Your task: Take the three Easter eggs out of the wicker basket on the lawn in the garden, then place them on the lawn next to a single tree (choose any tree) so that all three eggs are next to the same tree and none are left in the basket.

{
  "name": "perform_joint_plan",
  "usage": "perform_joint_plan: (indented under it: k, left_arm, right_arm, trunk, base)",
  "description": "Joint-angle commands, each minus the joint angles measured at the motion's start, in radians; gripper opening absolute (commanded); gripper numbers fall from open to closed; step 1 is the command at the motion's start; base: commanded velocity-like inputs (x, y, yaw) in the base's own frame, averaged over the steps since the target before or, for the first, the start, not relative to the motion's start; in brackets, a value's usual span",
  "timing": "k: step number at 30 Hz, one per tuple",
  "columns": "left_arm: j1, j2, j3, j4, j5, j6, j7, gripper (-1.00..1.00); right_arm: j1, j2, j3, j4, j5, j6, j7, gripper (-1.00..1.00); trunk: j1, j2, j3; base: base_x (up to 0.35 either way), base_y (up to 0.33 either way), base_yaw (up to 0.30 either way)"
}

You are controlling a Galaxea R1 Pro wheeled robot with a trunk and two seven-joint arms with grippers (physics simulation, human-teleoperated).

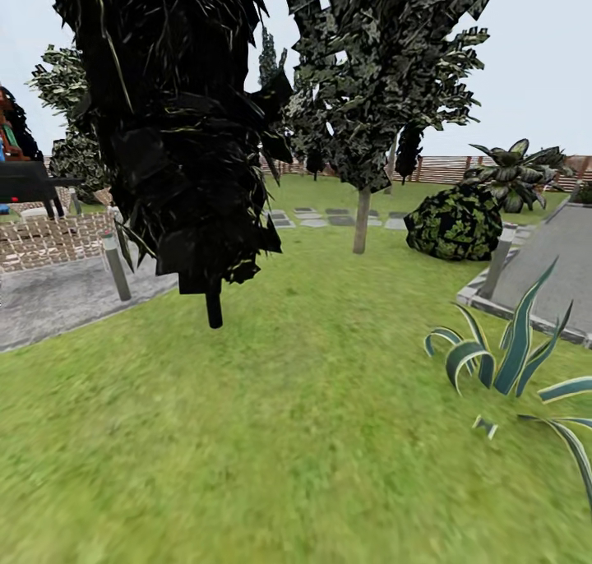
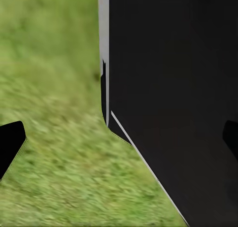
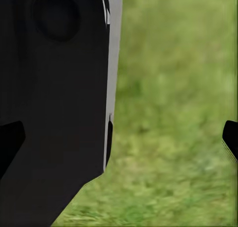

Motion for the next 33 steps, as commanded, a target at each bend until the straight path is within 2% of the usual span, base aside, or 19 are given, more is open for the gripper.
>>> perform_joint_plan:
  k: [1, 8, 17, 33]
  left_arm:
    - [0.0, 0.0, 0.001, -0.001, 0.001, 0.001, -0.004, 1.0]
    - [0.0, 0.0, 0.002, -0.001, 0.001, 0.001, -0.004, 1.0]
    - [0.0, 0.0, 0.002, -0.001, 0.001, -0.002, -0.002, 1.0]
    - [0.0, -0.001, 0.002, -0.001, 0.003, -0.002, -0.001, 1.0]
  right_arm:
    - [-0.001, 0.0, 0.0, 0.002, 0.008, 0.001, 0.001, 1.0]
    - [-0.001, 0.0, 0.0, 0.002, 0.008, 0.001, 0.001, 1.0]
    - [-0.001, 0.0, 0.002, 0.002, 0.011, 0.0, 0.002, 1.0]
    - [-0.001, -0.002, 0.001, 0.002, 0.011, -0.001, 0.003, 1.0]
  trunk:
    - [0.001, 0.0, -0.001]
    - [0.001, 0.0, -0.001]
    - [0.001, 0.0, -0.002]
    - [0.001, 0.0, -0.008]
  base:
    - [0.337, 0.083, 0.05]
    - [0.337, 0.081, 0.01]
    - [0.28, 0.012, -0.257]
    - [0.023, 0.0, -0.299]
